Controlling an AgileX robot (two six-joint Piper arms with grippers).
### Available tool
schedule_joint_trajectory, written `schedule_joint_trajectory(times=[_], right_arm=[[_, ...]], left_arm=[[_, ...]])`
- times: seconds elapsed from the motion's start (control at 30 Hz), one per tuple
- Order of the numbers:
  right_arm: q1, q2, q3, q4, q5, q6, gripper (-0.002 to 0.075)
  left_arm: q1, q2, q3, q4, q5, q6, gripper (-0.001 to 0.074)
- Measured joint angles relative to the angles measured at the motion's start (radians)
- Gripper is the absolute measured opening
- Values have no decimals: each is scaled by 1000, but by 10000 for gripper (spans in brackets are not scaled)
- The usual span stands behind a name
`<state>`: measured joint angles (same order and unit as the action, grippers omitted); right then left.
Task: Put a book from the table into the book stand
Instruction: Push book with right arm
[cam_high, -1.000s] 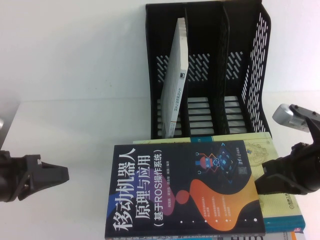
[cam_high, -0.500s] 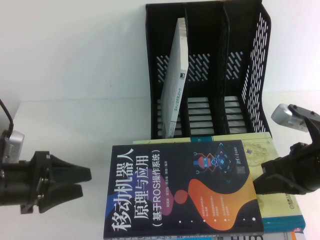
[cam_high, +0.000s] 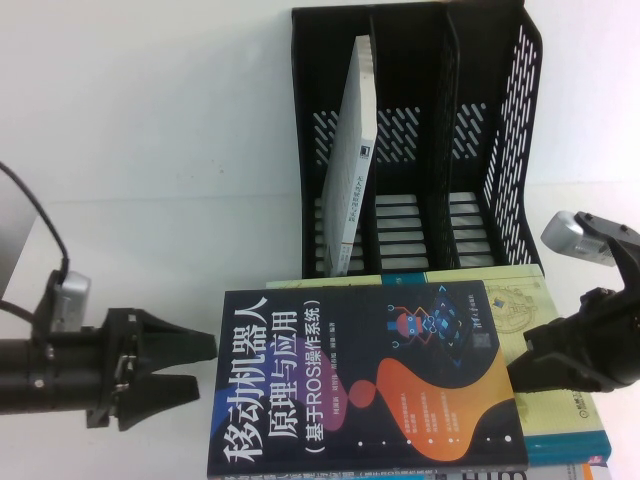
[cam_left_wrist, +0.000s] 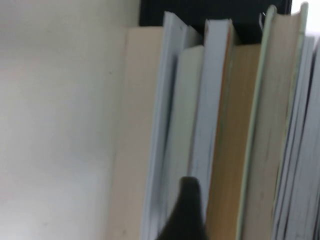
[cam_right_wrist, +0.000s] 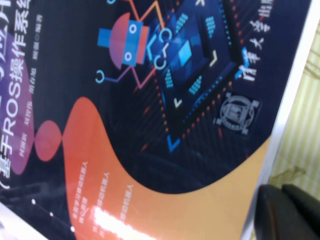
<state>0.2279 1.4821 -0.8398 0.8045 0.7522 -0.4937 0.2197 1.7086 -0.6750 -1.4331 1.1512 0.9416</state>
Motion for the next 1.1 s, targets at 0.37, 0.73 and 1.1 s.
schedule_joint_trajectory(times=[0.37,0.73,1.1], right_arm=[[0,0,0,-6,11,-2,-3],[0,0,0,-7,16,-11,-3],[0,0,0,52,36,-114,-3]], left_arm=[[-86,0,0,-86,0,47,689],[-86,-10,0,-74,0,73,692],[-162,-10,0,-109,0,84,692]])
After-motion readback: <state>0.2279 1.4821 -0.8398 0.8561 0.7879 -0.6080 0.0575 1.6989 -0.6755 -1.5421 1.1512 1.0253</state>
